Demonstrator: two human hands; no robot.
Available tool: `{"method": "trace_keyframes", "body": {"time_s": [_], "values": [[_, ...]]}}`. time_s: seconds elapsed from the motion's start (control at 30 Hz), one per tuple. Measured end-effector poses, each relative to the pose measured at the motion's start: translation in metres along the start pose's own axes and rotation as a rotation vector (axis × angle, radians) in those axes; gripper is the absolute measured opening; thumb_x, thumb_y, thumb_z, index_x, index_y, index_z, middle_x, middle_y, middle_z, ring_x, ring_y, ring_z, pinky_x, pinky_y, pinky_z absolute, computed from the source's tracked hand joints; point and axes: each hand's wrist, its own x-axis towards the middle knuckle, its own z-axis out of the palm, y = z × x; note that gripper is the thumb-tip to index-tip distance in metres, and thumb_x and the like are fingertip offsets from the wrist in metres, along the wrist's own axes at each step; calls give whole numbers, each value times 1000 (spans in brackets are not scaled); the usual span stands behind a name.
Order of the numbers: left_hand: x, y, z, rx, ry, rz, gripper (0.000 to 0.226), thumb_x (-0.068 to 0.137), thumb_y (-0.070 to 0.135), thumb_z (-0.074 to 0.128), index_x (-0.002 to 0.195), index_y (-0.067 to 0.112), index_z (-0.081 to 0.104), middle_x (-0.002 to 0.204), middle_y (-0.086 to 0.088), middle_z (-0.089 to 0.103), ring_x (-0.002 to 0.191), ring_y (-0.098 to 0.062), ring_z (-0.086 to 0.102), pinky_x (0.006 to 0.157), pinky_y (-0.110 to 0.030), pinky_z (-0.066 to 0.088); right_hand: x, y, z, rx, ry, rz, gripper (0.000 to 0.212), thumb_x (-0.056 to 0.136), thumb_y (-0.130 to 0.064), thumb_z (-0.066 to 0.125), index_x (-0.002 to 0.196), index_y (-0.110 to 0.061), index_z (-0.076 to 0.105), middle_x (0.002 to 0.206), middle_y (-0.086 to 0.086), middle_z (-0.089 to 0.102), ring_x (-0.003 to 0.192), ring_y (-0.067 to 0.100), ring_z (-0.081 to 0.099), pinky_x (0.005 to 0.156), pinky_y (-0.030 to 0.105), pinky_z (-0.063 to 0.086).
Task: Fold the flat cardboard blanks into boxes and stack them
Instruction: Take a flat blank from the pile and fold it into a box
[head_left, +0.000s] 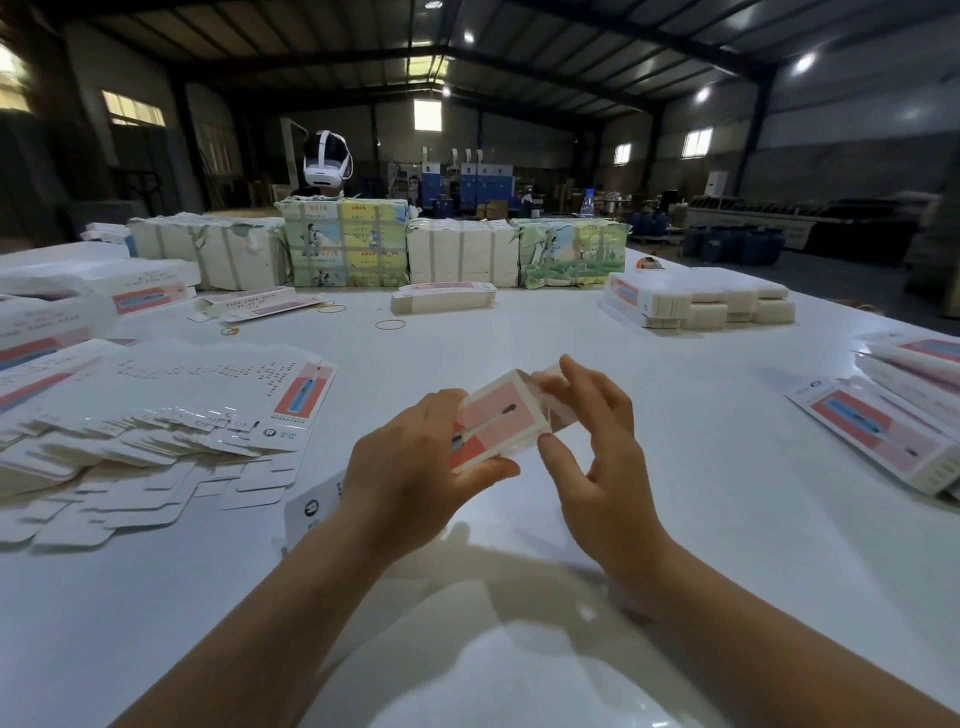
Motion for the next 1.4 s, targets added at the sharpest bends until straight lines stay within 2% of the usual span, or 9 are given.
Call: {"method": "trace_keyframes", "body": {"time_s": [0.23,0.4,0.5,0.6,0.7,0.8,0.93,1.13,1.4], "values": [[1,5,1,59,29,1,75,69,74,35,121,22,48,105,3,62,78,-13,57,62,-19,43,-4,-1,9,-88,-72,39,45,88,-31,37,131,-40,27,143,-19,16,143,10,16,112,39,35],[0,2,0,59,46,-27,74,68,74,35,121,24,48,107,5,61,82,-14,60,65,-28,53,4,3,2,-17,30,125,69,80,-43,57,140,-39,23,143,-20,27,137,0,21,113,24,25],[0,3,2,95,68,-19,77,69,76,32,122,23,49,104,4,62,80,-16,60,65,-31,54,13,7,-3,573,-36,536,92,67,-29,78,144,-24,29,134,-2,53,126,15,48,107,41,36],[-1,4,4,209,22,27,83,70,76,28,126,19,47,105,1,61,83,-18,59,65,-30,51,17,11,-4,908,-131,645,46,70,-11,70,115,-7,59,107,13,69,102,27,66,84,38,56],[-2,7,6,250,-5,22,74,75,74,40,125,19,45,104,2,59,84,-17,57,62,-26,43,8,12,0,429,-64,402,16,87,-6,61,98,-15,68,89,11,71,85,27,68,80,35,57],[-2,13,8,292,1,36,69,77,71,48,119,16,50,98,0,60,80,-19,58,61,-29,45,-2,12,5,-122,-67,81,24,97,-11,47,108,-20,66,82,-1,68,68,12,58,63,11,44],[-3,14,7,289,72,89,60,65,60,72,93,7,64,70,-5,62,53,-22,58,42,-26,41,-5,10,10,-337,-104,17,38,100,-21,39,135,-12,51,108,1,65,91,16,60,74,0,32],[-2,7,1,238,137,133,67,68,62,54,101,5,63,77,-8,65,57,-23,60,45,-30,50,5,-3,2,377,-70,303,28,93,-38,46,86,-34,73,83,-6,74,86,13,69,76,23,56],[1,2,-3,199,222,241,65,71,55,57,106,1,64,88,-12,68,68,-27,64,57,-31,53,9,-6,-5,632,-22,351,25,90,-5,57,103,-21,71,97,2,74,94,21,70,76,25,56]]}}
